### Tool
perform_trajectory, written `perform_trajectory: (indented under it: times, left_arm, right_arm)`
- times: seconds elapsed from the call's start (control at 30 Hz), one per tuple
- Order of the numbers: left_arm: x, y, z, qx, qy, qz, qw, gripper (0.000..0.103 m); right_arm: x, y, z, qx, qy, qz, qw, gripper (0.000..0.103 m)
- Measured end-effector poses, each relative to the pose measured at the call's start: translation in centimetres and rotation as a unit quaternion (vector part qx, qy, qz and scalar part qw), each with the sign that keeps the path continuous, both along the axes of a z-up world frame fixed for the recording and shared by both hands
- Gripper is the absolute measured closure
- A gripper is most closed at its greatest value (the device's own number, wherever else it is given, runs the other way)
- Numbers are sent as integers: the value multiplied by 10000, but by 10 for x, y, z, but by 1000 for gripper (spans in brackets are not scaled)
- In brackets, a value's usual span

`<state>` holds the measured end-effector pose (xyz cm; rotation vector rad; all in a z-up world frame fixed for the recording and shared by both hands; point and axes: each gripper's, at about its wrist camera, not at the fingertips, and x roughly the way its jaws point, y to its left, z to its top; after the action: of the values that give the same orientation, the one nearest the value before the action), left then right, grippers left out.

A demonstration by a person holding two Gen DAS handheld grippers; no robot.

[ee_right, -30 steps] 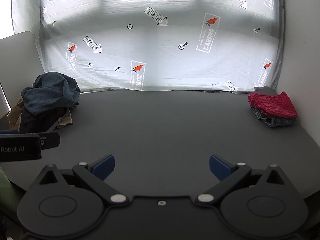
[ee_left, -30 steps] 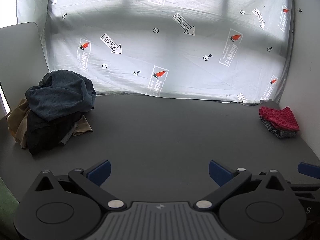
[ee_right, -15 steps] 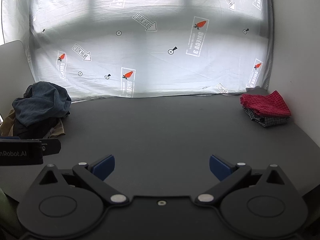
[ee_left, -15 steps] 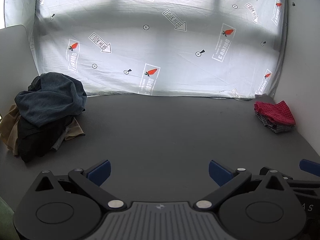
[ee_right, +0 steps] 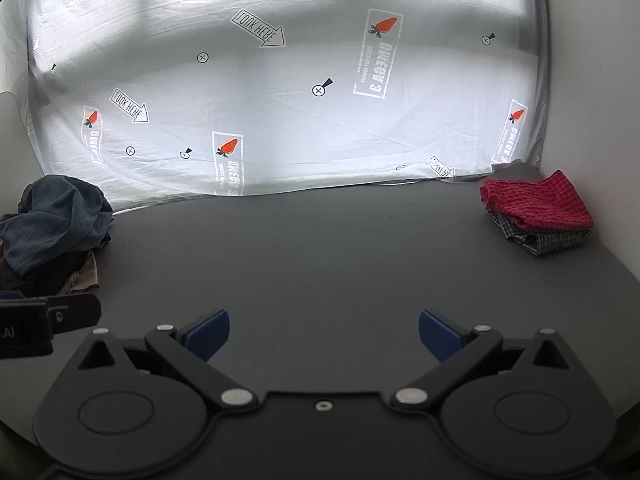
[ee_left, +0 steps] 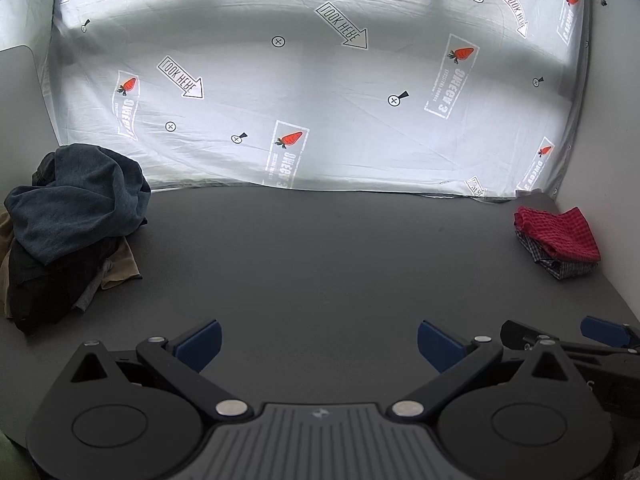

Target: Fold clothes

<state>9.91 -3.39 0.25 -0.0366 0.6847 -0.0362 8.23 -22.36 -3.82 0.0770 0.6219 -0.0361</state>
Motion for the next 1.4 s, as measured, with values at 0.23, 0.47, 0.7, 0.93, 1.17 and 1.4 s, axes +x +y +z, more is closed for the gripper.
perform_trajectory:
  times: [0.23, 0.47, 0.7, 0.93, 1.17, 1.4]
  left_arm:
    - [55, 15, -5, -120, 544, 706, 9960, 0]
    - [83, 90, -18, -445, 808, 1436, 9853, 0]
    - [130, 224, -24, -247, 395, 2028, 9781, 0]
    - [180, 373, -35, -86, 69, 2708, 9626, 0]
    - [228, 459, -45, 148, -121, 3069, 9515, 0]
    - [258, 484, -56, 424, -69, 3270, 9440, 0]
  right_arm:
    - [82, 2, -33, 520, 789, 399, 9947, 1]
    - [137, 65, -49, 214, 1111, 1135, 9871, 1]
    - [202, 183, -40, -6, 972, 1835, 9782, 1]
    - [281, 343, -23, 125, 520, 2880, 9561, 11]
    - [373, 478, -41, -503, 250, 3776, 9243, 39]
    - [422, 516, -92, 34, 1197, 4162, 9013, 52]
